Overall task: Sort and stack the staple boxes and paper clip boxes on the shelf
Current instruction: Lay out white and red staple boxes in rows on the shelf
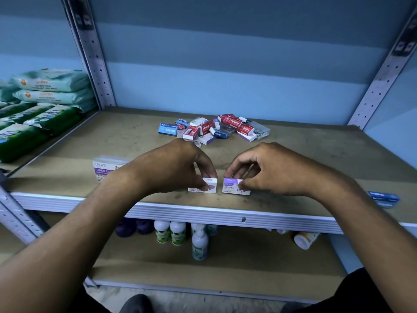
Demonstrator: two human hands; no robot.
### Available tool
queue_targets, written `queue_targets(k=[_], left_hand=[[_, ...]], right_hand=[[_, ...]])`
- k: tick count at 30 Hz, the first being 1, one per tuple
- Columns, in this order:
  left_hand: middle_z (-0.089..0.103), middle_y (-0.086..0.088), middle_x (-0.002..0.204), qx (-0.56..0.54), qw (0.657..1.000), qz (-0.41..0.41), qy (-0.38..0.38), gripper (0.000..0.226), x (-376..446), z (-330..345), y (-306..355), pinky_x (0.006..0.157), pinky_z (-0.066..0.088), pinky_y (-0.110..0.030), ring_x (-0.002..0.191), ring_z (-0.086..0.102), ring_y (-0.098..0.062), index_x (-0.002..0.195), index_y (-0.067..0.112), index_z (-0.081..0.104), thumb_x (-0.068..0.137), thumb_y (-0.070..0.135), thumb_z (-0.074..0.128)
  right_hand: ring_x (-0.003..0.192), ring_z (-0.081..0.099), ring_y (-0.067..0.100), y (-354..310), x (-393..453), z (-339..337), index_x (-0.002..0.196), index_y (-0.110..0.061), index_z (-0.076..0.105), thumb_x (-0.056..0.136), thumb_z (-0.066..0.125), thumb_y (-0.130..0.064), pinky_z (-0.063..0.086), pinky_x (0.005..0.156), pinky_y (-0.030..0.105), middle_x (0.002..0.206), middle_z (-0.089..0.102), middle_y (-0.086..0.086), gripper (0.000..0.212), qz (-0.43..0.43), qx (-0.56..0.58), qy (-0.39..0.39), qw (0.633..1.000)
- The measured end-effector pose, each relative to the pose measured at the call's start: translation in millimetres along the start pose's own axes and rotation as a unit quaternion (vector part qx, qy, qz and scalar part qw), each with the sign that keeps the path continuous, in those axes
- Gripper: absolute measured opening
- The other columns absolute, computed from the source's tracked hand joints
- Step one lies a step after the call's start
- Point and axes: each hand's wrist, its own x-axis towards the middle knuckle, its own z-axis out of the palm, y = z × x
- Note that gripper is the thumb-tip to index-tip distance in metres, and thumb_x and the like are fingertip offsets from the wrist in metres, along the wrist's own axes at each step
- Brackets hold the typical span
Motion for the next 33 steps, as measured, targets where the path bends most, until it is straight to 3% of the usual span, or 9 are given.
queue_targets(k=[7,10,14,18,23,26,29,33], left_hand=[[0.072,0.023,0.091,0.005,1.000,-0.003,-0.011,0.022,0.1,-2.1,2.2,0.076,0.054,-0.022,0.080,0.064,0.008,0.098,0.035,0.075,0.078,0.030,0.079],[0.071,0.023,0.091,0.001,1.000,-0.007,-0.005,0.028,-1.1,-3.0,1.7,0.079,0.055,-0.026,0.081,0.066,0.005,0.103,0.035,0.073,0.076,0.037,0.080],[0.072,0.023,0.090,-0.002,0.999,-0.006,0.033,0.029,-3.0,-8.0,0.3,0.080,0.055,-0.028,0.081,0.067,0.003,0.104,0.033,0.072,0.078,0.044,0.076],[0.071,0.022,0.091,0.002,0.995,-0.033,0.094,0.027,0.8,-9.0,-4.7,0.080,0.053,-0.024,0.081,0.067,0.001,0.103,0.035,0.071,0.078,0.042,0.077],[0.067,0.018,0.111,0.046,0.988,-0.067,0.135,0.047,18.5,-7.4,-19.8,0.088,0.050,-0.026,0.100,0.061,-0.006,0.121,0.033,0.062,0.077,0.042,0.076],[0.062,0.008,0.123,0.094,0.980,-0.085,0.154,0.051,30.7,-9.4,-29.4,0.095,0.047,-0.031,0.113,0.056,-0.015,0.123,0.030,0.060,0.076,0.043,0.076],[0.058,0.003,0.128,0.107,0.977,-0.107,0.148,0.057,43.5,-12.1,-39.9,0.091,0.041,-0.025,0.117,0.052,-0.018,0.128,0.029,0.057,0.076,0.043,0.076],[0.058,0.004,0.123,0.112,0.976,-0.133,0.130,0.057,62.6,-15.3,-55.4,0.086,0.042,-0.026,0.113,0.054,-0.017,0.124,0.032,0.057,0.073,0.049,0.075]], right_hand=[[0.078,0.068,-0.008,3.7,0.9,2.0,0.104,-0.027,0.078,0.083,0.078,-0.008,0.058,0.076,0.018,0.090,0.076,-0.014,0.029,-0.002,-0.012,-0.012,1.000],[0.081,0.068,-0.009,4.0,0.1,0.4,0.104,-0.029,0.078,0.086,0.077,-0.023,0.054,0.076,0.012,0.091,0.076,-0.017,0.019,0.003,-0.008,-0.007,1.000],[0.090,0.064,-0.010,7.3,2.4,-2.0,0.099,-0.034,0.079,0.090,0.071,-0.041,0.050,0.081,0.013,0.092,0.074,-0.024,0.014,0.009,-0.010,0.041,0.999],[0.093,0.064,-0.008,19.1,11.2,-2.6,0.099,-0.034,0.078,0.090,0.071,-0.039,0.047,0.081,0.010,0.094,0.074,-0.021,0.012,0.032,-0.020,0.075,0.996],[0.093,0.065,-0.006,37.8,29.9,-1.7,0.102,-0.031,0.077,0.092,0.069,-0.029,0.043,0.074,0.000,0.098,0.073,-0.020,0.013,0.066,-0.016,0.125,0.990],[0.097,0.062,-0.001,48.0,45.9,0.9,0.108,-0.035,0.073,0.090,0.067,-0.036,0.045,0.083,0.014,0.107,0.068,-0.017,0.018,0.090,-0.011,0.169,0.981],[0.106,0.052,0.007,54.6,66.6,2.7,0.120,-0.037,0.066,0.091,0.063,-0.038,0.038,0.087,0.022,0.115,0.053,-0.011,0.030,0.107,-0.032,0.196,0.974],[0.133,0.044,0.023,64.8,91.8,2.8,0.142,-0.034,0.048,0.091,0.055,-0.041,0.040,0.109,0.041,0.140,0.048,0.001,0.052,0.108,-0.081,0.222,0.966]])
